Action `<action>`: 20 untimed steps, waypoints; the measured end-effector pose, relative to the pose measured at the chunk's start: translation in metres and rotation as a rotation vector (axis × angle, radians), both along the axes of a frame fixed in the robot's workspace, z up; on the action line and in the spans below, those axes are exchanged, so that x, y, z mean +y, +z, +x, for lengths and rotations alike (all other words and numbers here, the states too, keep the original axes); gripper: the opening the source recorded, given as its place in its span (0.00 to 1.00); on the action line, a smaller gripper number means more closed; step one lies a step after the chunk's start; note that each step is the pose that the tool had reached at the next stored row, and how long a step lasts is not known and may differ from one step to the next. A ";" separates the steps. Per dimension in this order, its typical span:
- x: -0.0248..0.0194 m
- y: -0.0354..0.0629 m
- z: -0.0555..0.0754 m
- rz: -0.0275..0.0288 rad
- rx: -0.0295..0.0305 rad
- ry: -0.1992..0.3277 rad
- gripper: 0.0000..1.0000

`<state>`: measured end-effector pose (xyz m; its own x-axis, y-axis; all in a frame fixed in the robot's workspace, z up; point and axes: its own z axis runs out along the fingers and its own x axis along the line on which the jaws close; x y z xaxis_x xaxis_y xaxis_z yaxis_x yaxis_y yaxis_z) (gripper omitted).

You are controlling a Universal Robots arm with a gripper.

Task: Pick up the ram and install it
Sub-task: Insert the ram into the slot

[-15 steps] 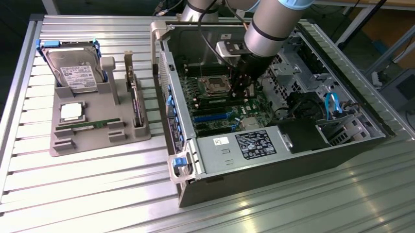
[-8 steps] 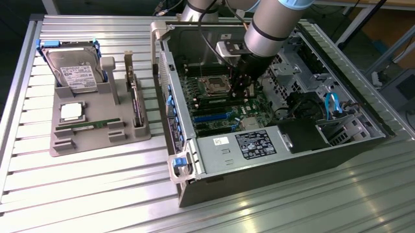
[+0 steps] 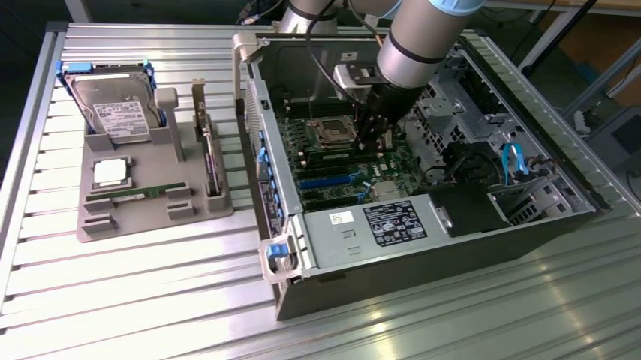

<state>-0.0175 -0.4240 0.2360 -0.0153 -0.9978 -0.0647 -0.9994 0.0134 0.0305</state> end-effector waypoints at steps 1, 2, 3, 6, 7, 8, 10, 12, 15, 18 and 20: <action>0.0000 0.0000 0.000 0.0000 0.0000 0.000 0.12; 0.0000 0.0000 0.000 0.0000 0.0001 0.000 0.12; 0.0000 0.0000 0.001 0.0001 0.0000 0.000 0.12; 0.0000 0.0000 0.001 0.0000 0.0000 0.000 0.12; 0.0000 0.0000 0.001 0.0000 0.0001 0.000 0.12; 0.0000 0.0000 0.001 0.0001 0.0001 0.000 0.12; 0.0000 0.0000 0.001 0.0000 0.0002 0.000 0.12; 0.0000 0.0000 0.001 0.0001 0.0002 0.000 0.12; 0.0000 -0.0001 0.001 -0.0002 0.0003 0.000 0.12; 0.0000 -0.0004 0.001 0.0000 0.0002 0.000 0.12; 0.0000 -0.0004 0.001 0.0000 0.0002 0.000 0.12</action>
